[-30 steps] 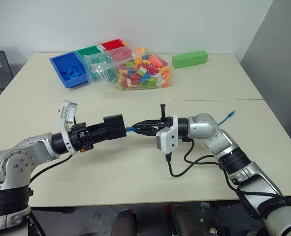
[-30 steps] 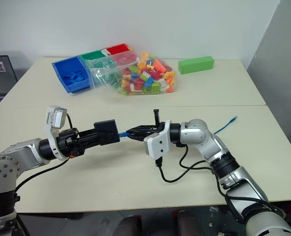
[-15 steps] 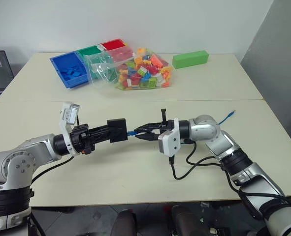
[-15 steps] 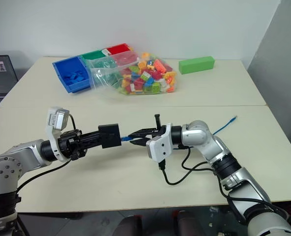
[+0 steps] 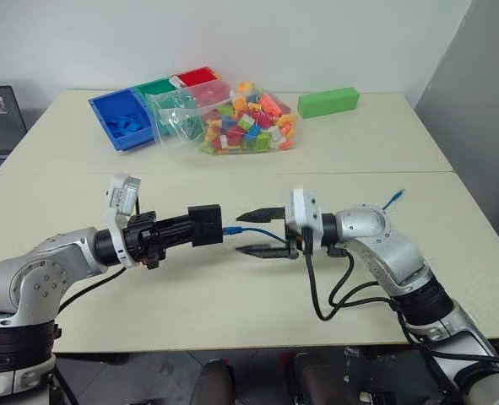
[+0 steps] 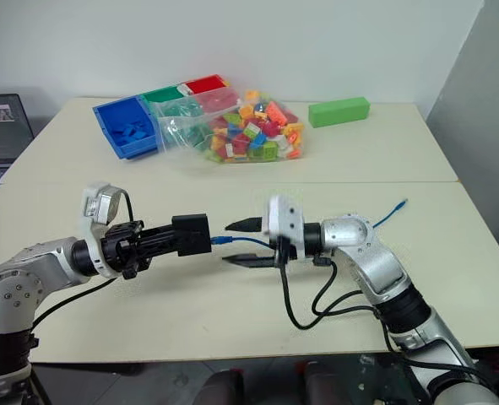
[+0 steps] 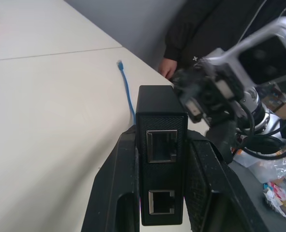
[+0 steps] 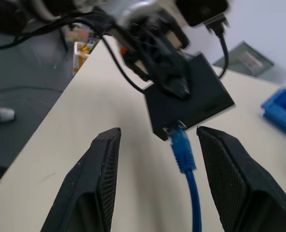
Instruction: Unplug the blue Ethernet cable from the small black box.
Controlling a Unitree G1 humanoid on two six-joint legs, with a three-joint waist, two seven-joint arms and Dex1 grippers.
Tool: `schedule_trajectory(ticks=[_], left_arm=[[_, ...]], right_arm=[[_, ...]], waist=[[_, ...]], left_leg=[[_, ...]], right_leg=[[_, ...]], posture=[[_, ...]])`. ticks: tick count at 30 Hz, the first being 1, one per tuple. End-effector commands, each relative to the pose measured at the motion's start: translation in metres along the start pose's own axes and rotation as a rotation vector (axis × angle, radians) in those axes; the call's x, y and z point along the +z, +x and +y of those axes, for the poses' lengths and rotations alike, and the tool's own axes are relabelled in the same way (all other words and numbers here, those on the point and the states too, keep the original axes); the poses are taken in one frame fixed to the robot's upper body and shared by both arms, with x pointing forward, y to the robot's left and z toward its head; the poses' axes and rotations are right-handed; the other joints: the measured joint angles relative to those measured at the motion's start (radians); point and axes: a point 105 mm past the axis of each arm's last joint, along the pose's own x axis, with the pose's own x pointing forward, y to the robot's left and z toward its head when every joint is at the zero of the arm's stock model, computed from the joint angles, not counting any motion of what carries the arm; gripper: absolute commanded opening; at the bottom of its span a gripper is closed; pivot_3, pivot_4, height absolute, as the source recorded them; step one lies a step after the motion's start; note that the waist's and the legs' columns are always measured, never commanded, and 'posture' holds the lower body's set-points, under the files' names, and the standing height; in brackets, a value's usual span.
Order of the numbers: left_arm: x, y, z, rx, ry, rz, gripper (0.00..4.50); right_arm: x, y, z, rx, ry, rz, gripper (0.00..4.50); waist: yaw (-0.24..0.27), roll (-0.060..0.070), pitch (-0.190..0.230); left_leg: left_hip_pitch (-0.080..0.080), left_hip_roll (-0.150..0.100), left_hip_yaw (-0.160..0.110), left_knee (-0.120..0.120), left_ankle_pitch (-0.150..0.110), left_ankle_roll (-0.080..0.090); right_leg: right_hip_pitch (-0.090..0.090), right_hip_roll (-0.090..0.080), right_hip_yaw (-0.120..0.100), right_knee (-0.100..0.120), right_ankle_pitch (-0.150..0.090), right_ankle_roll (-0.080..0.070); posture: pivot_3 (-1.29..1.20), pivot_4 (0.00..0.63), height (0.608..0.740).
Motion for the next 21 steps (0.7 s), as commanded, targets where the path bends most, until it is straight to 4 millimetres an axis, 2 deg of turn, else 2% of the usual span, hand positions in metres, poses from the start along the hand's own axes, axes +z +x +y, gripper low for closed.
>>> schedule_trajectory(ticks=[1,4,9,13,21], left_arm=[[0.012,-0.002,-0.01,-0.051,0.032,-0.056,0.79],[0.013,-0.002,-0.01,-0.058,0.023,-0.066,0.79],[0.013,-0.001,-0.011,-0.064,0.018,-0.067,0.79],[0.013,-0.001,-0.011,-0.066,0.017,-0.066,0.79],[0.012,0.001,-0.012,-0.067,0.014,-0.062,0.79]], right_arm=[[0.003,-0.002,-0.006,-0.046,0.21,-0.052,2.64],[-0.003,0.0,-0.009,-0.059,0.367,-0.058,2.64],[0.005,0.001,-0.003,0.006,0.506,-0.111,2.64],[0.009,0.0,-0.006,0.011,0.582,-0.14,2.64],[0.012,0.004,-0.007,0.021,0.613,-0.149,2.64]], waist=[[0.0,0.0,0.0],[-0.003,0.0,0.0],[-0.003,0.0,0.0],[-0.004,0.0,0.0],[-0.006,0.0,0.0]], left_leg=[[0.0,0.0,0.0,0.0,0.0,0.0],[0.0,0.0,0.001,-0.001,0.0,0.0],[-0.001,0.0,0.001,-0.001,0.0,0.0],[-0.001,0.0,0.001,-0.001,0.0,0.0],[-0.001,0.0,0.001,-0.001,0.0,0.0]], right_leg=[[0.0,0.0,0.0,0.0,0.0,0.0],[-0.001,0.0,0.0,-0.001,0.0,0.0],[-0.001,0.0,0.0,-0.002,0.0,0.0],[-0.001,0.0,0.0,-0.002,0.0,0.0],[-0.001,0.001,0.0,-0.002,-0.001,0.001]], posture=[[0.0,0.15,0.74],[0.0,0.15,0.74],[0.0,0.15,0.74],[0.0,0.15,0.74],[0.0,0.15,0.74]])
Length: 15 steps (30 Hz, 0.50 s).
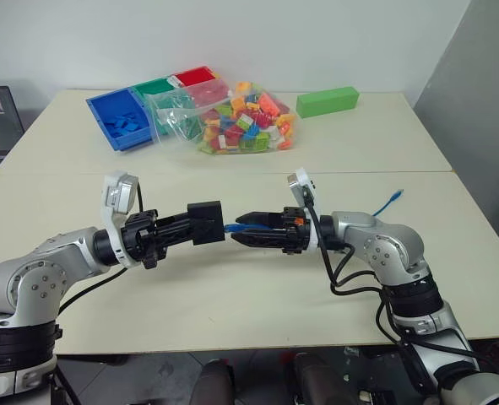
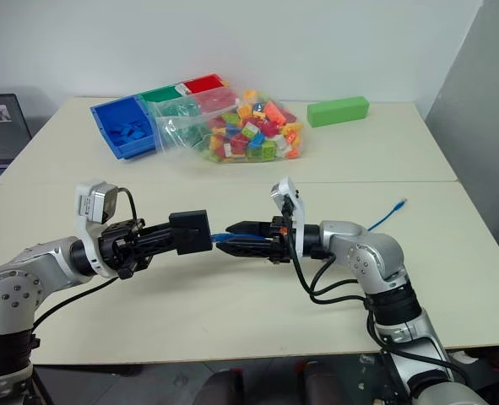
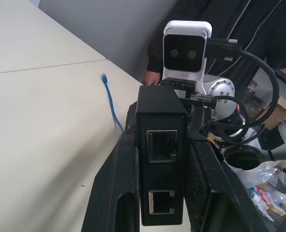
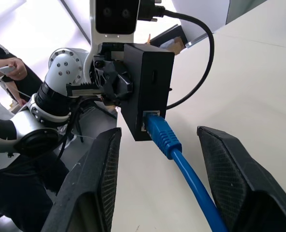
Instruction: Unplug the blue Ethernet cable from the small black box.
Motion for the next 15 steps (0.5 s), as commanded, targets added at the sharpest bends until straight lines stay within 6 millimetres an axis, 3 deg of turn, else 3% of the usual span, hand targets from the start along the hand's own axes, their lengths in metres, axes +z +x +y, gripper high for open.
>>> schedule_trajectory(ticks=[1,15], left_arm=[[0.0071,0.0001,-0.0058,-0.016,0.03,-0.016,0.79],[0.0037,0.0025,-0.007,-0.021,0.031,-0.005,0.79]], right_arm=[[0.0116,0.0026,0.004,0.021,-0.017,-0.032,2.64],[0.0108,0.0082,0.0043,0.024,-0.018,-0.024,2.64]], waist=[[-0.001,0.0,0.0],[-0.002,0.0,0.0]], left_leg=[[0.0,0.0,0.0,0.0,0.0,0.0],[0.0,0.0,0.0,0.0,0.0,0.0]], right_leg=[[0.0,0.0,0.0,0.0,0.0,0.0],[0.0,0.0,0.0,0.0,-0.002,0.004]], posture=[[0.0,0.15,0.74],[0.0,0.15,0.74]])
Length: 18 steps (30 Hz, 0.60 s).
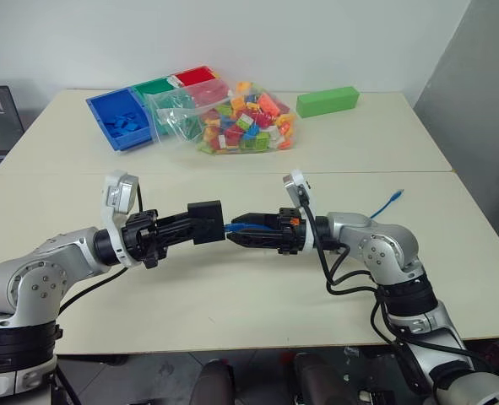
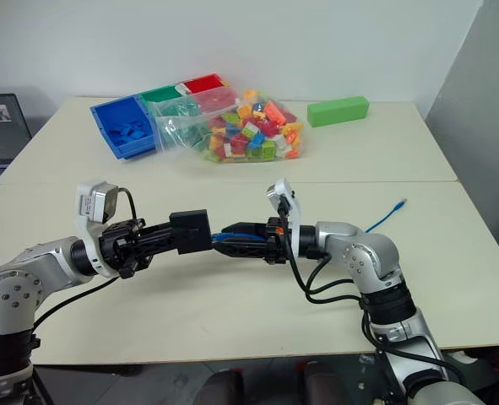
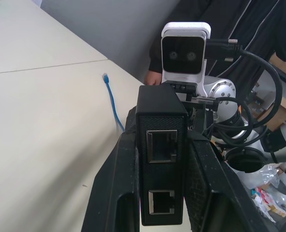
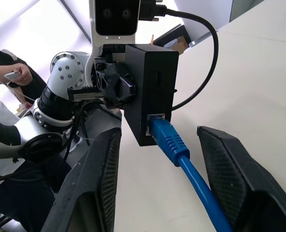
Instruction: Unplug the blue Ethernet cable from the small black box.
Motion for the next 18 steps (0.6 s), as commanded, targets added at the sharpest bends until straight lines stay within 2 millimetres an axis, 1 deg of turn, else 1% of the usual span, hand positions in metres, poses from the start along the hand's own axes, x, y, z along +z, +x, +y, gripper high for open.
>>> schedule_trajectory(ticks=[1,8,15,18], left_arm=[[0.0038,0.0017,-0.0074,-0.026,0.031,-0.005,0.79],[0.0034,0.0019,-0.0076,-0.026,0.034,-0.004,0.79],[0.003,0.0031,-0.0074,-0.026,0.035,-0.009,0.79],[0.0025,0.0034,-0.0076,-0.028,0.034,-0.007,0.79]], right_arm=[[0.0122,0.0034,0.005,0.017,-0.04,-0.021,2.64],[0.0106,0.005,0.0056,0.021,-0.05,-0.009,2.64],[0.0068,0.0061,0.007,0.029,-0.062,0.014,1.34],[0.0064,0.0062,0.007,0.031,-0.064,0.018,0.64]], waist=[[0.0,0.0,0.0],[0.0,0.0,0.0],[0.0,0.0,0.0],[0.0,0.0,0.0]], left_leg=[[0.0,0.0,0.0,0.0,0.0,0.0],[0.0,0.0,0.0,0.0,0.0,0.0],[0.0,0.0,0.0,0.0,0.0,0.0],[0.0,0.0,0.0,0.0,0.0,0.0]], right_leg=[[0.0,0.0,0.0,0.0,0.0,0.0],[0.0,0.0,0.0,0.0,0.0,0.0],[0.0,0.0,0.0,0.0,0.0,0.0],[0.0,0.0,0.0,0.0,0.0,0.0]], posture=[[0.0,0.15,0.74],[0.0,0.15,0.74],[0.0,0.15,0.74],[0.0,0.15,0.74]])
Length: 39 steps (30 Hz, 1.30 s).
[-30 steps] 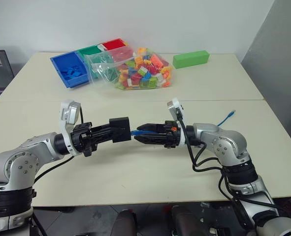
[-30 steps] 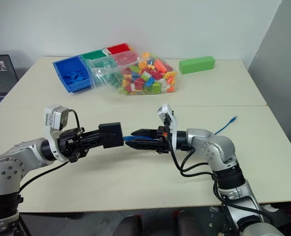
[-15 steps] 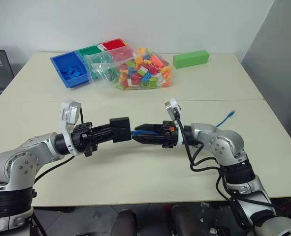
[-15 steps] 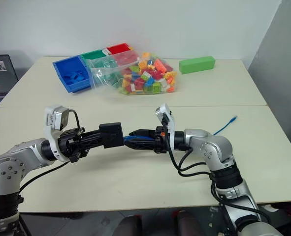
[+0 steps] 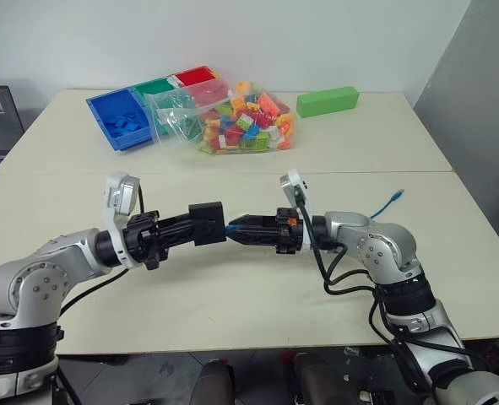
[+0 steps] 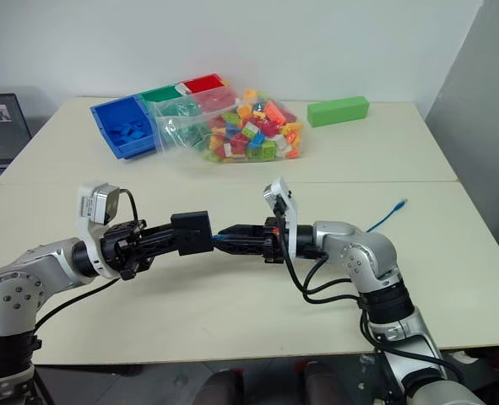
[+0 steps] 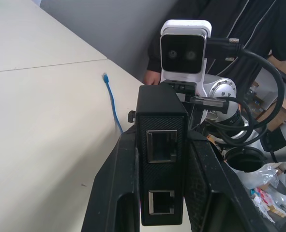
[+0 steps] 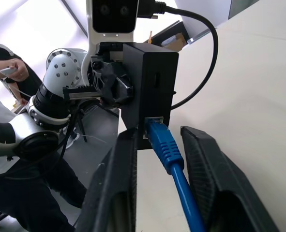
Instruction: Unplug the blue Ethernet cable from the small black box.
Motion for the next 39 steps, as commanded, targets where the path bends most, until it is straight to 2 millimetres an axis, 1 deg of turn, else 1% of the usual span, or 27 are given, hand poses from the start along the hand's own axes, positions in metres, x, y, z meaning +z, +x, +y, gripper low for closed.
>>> schedule_trajectory(ticks=[1,3,11,14,20,23,26,28,30,32,34,35,38,39], left_arm=[[0.004,0.003,-0.007,-0.027,0.036,-0.005,0.79],[0.004,0.002,-0.007,-0.03,0.034,-0.001,0.79],[-0.001,0.001,-0.012,-0.057,0.018,0.033,0.79],[-0.005,-0.002,-0.013,-0.056,0.022,0.062,0.79],[-0.006,-0.014,-0.005,-0.005,0.035,0.084,0.79],[-0.005,-0.016,-0.002,0.014,0.04,0.076,0.79],[-0.005,-0.018,0.002,0.03,0.045,0.074,0.79],[-0.005,-0.018,0.004,0.042,0.045,0.07,0.79],[-0.007,-0.016,0.005,0.048,0.045,0.065,0.79],[-0.008,-0.014,0.008,0.068,0.045,0.062,0.79],[-0.01,-0.013,0.01,0.085,0.052,0.064,0.79],[-0.011,-0.012,0.012,0.091,0.056,0.066,0.79],[-0.011,-0.01,0.014,0.107,0.071,0.063,0.79],[-0.011,-0.009,0.015,0.113,0.084,0.065,0.79]], right_arm=[[0.01,0.003,0.008,0.037,-0.049,-0.01,0.46],[0.01,0.003,0.009,0.044,-0.046,-0.009,0.08],[0.009,0.001,0.014,0.086,-0.017,0.003,0.08],[0.008,-0.004,0.012,0.081,0.016,0.005,0.08],[-0.004,-0.028,0.001,0.016,0.061,0.05,0.08],[-0.011,-0.042,-0.004,-0.03,0.077,0.068,0.08],[-0.014,-0.055,-0.012,-0.095,0.078,0.064,0.08],[-0.01,-0.07,-0.036,-0.238,0.049,0.02,0.08],[-0.006,-0.096,-0.084,-0.537,-0.088,0.01,0.08],[-0.001,-0.124,-0.126,-0.827,-0.218,0.017,0.08],[0.001,-0.142,-0.148,-0.98,-0.268,0.021,0.08],[0.001,-0.148,-0.156,-1.026,-0.284,0.026,0.08],[-0.002,-0.156,-0.172,-1.117,-0.324,0.058,0.08],[-0.003,-0.157,-0.175,-1.131,-0.328,0.065,0.08]], waist=[[0.0,0.0,0.0],[0.0,0.0,0.0],[-0.001,0.0,0.0],[-0.001,0.0,0.0],[-0.001,0.001,0.0],[0.002,0.001,0.001],[0.0,0.001,0.001],[0.0,0.001,0.001],[0.0,0.001,0.001],[-0.002,0.001,0.001],[-0.003,0.001,0.001],[-0.003,0.002,0.002],[-0.003,0.002,0.002],[-0.003,0.002,0.002]], left_leg=[[0.0,0.0,0.0,0.0,0.0,0.0],[0.0,0.0,0.0,0.0,0.0,0.0],[0.0,0.0,0.0,0.0,0.0,0.0],[0.0,0.0,0.0,0.0,0.0,0.0],[0.0,0.0,0.0,0.0,0.0,0.0],[0.0,0.0,0.0,0.0,0.0,0.0],[0.0,0.0,0.0,-0.001,0.0,0.0],[0.0,0.0,0.001,-0.001,0.0,0.0],[0.0,0.0,0.001,0.0,0.0,0.0],[0.001,0.0,0.001,0.0,0.0,0.0],[0.0,-0.001,0.003,0.0,0.0,0.0],[0.0,0.0,0.003,0.0,0.0,0.0],[-0.001,0.0,0.003,0.0,0.0,0.0],[-0.001,0.0,0.003,-0.001,0.0,0.0]], right_leg=[[0.0,0.0,0.0,0.0,0.0,0.0],[0.0,0.0,0.0,0.0,0.0,0.0],[0.0,0.0,0.0,0.0,0.0,0.0],[0.0,0.0,0.0,0.0,0.0,0.0],[0.0,0.0,0.0,0.0,0.0,0.0],[0.0,0.0,0.0,-0.001,0.0,0.0],[-0.001,0.0,0.0,-0.001,0.0,0.0],[-0.001,0.0,0.001,-0.001,0.0,0.0],[-0.001,0.0,0.001,-0.001,0.0,0.0],[0.0,0.0,0.001,-0.001,0.0,0.0],[-0.001,0.0,0.002,-0.002,0.0,0.0],[-0.001,0.0,0.002,-0.002,0.0,0.0],[-0.002,0.0,0.003,-0.002,0.0,0.0],[-0.002,0.0,0.003,-0.001,0.002,-0.004]], posture=[[0.0,0.15,0.74],[0.0,0.15,0.74],[0.0,0.15,0.74],[0.0,0.15,0.74],[0.0,0.15,0.74],[0.0,0.15,0.74],[0.0,0.15,0.74],[0.0,0.15,0.74],[0.0,0.15,0.74],[0.0,0.15,0.74],[0.0,0.15,0.74],[0.0,0.15,0.74],[0.0,0.15,0.74],[0.0,0.15,0.74]])
